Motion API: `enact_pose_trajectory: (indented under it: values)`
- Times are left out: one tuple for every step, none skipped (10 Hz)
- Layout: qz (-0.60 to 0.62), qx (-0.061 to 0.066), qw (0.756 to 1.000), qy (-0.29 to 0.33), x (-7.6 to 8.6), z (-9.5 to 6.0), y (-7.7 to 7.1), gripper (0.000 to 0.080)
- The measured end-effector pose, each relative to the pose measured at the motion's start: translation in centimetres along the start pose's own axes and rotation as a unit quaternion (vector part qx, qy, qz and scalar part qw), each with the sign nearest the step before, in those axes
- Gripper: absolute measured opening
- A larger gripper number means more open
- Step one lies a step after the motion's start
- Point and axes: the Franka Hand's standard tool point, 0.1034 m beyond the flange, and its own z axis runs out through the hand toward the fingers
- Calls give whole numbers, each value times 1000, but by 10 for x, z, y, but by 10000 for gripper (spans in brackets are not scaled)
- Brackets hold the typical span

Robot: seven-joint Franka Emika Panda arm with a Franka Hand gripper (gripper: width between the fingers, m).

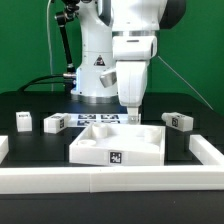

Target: Assemble square table

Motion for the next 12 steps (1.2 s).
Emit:
enact_pose_trajectory:
  values:
    - [2, 2, 1000, 1, -1, 5, -2, 649]
    - [4, 3, 1000, 2, -2, 11, -3, 649]
    - [6, 6, 1000, 2, -3, 17, -6, 649]
    - [6, 11, 1000, 1, -4, 22, -9, 649]
    - [7, 16, 1000, 0, -4, 27, -12, 649]
    - [8, 19, 1000, 0, -5, 30, -14, 649]
    - [8, 23, 1000, -1, -5, 34, -16, 649]
    - [8, 25, 1000, -1, -6, 36, -17, 649]
    - [9, 25, 1000, -1, -6, 36, -17, 649]
    - [10, 25, 1000, -1, -7, 36, -17, 649]
    - [10, 26, 1000, -1, -7, 36, -17, 553]
    - [10, 26, 1000, -1, -7, 36, -17, 416]
